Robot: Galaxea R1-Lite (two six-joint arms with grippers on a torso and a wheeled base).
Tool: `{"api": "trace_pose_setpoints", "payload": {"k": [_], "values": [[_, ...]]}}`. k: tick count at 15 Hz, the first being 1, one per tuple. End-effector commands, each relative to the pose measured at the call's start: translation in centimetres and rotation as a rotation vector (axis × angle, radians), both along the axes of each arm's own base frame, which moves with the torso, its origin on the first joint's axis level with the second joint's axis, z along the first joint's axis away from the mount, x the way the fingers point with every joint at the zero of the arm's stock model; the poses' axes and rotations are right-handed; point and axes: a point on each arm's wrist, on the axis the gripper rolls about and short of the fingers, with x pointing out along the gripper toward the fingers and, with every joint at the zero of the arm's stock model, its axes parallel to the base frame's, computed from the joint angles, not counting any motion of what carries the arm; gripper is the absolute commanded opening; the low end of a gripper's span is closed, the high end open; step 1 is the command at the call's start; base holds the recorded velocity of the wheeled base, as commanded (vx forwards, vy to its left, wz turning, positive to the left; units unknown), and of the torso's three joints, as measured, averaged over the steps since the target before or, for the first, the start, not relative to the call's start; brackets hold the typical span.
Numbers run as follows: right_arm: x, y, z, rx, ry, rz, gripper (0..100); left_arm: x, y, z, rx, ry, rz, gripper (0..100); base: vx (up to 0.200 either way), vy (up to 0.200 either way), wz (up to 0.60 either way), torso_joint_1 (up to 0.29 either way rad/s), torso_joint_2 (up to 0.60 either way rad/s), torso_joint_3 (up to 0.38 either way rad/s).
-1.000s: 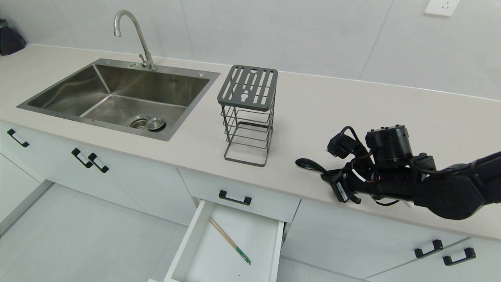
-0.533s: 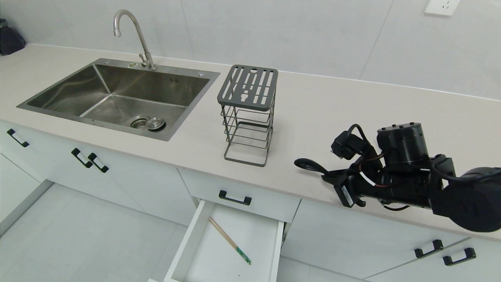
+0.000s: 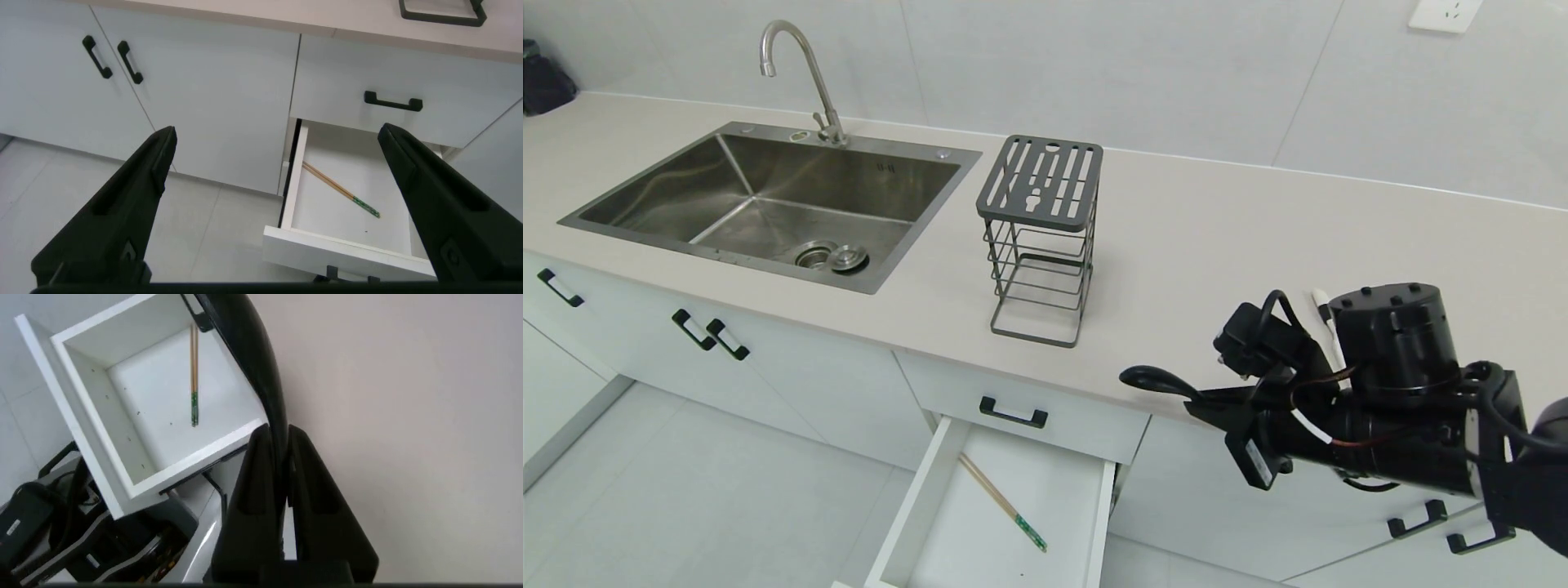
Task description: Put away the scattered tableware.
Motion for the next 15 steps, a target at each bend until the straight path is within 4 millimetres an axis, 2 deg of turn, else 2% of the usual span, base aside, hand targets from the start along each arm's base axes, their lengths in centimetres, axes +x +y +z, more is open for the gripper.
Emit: {"api": "trace_pose_setpoints", "payload": {"k": [1, 4, 8, 11, 13, 15], "values": [[-1.6, 1.8, 0.4, 0.013, -0.007, 0.083, 0, 0.0, 0.0, 0.0, 0.001, 0.001, 0.001, 100, 0.0, 0.0, 0.0, 0.0, 0.0, 0.0], [-3.0, 4.2, -0.2, 0.033, 0.04, 0.157, 0, 0.0, 0.0, 0.0, -0.001, 0.001, -0.001, 100, 0.0, 0.0, 0.0, 0.0, 0.0, 0.0], [-4.0, 5.6, -0.1, 0.06, 0.026, 0.223, 0, 0.0, 0.0, 0.0, 0.001, 0.001, -0.001, 100, 0.0, 0.0, 0.0, 0.0, 0.0, 0.0], [-5.3, 6.5, -1.2, 0.064, 0.098, 0.321, 0, 0.0, 0.0, 0.0, 0.001, 0.001, 0.001, 100, 0.0, 0.0, 0.0, 0.0, 0.0, 0.0], [-5.4, 7.2, -2.7, 0.029, 0.14, 0.342, 0, 0.0, 0.0, 0.0, 0.001, 0.001, 0.001, 100, 0.0, 0.0, 0.0, 0.0, 0.0, 0.0], [-5.1, 7.8, -2.8, 0.029, 0.14, 0.347, 0, 0.0, 0.0, 0.0, -0.001, 0.001, 0.001, 100, 0.0, 0.0, 0.0, 0.0, 0.0, 0.0]]}}
